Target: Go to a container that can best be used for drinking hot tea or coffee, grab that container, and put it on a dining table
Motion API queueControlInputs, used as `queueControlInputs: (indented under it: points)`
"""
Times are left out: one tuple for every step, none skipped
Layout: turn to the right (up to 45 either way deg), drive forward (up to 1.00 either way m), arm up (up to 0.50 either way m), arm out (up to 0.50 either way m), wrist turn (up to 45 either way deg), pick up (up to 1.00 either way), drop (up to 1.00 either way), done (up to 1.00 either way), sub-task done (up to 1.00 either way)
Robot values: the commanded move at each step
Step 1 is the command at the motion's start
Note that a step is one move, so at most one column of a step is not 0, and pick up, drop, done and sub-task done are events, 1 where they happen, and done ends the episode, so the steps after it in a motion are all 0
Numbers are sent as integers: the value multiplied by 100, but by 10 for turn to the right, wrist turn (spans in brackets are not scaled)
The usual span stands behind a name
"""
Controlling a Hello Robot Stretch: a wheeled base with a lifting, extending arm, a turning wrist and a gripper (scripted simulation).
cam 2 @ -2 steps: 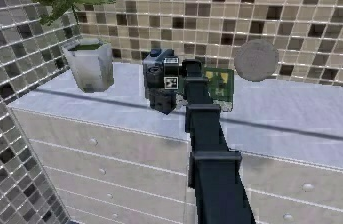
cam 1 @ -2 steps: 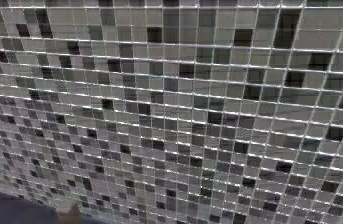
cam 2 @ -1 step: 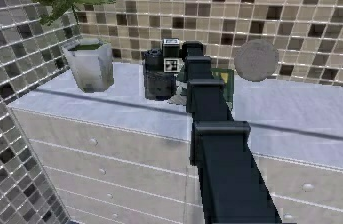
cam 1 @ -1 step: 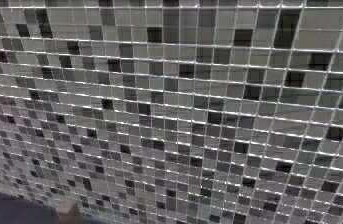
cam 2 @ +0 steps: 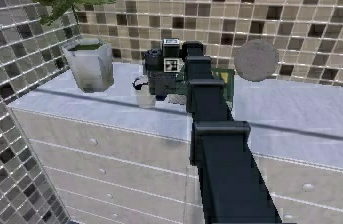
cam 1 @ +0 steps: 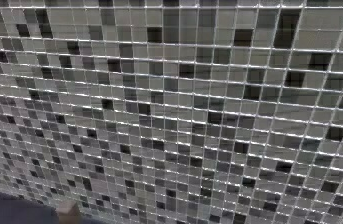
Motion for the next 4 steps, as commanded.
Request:
queueControlInputs:
  points:
    - [0, 0, 0, 0, -450, 0, 0, 0, 0]
    - [0, 0, 0, 0, -450, 0, 0, 0, 0]
    - [0, 0, 0, 0, -300, 0, 0, 0, 0]
    - [0, 0, 0, -32, 0, 0, 0, 0, 0]
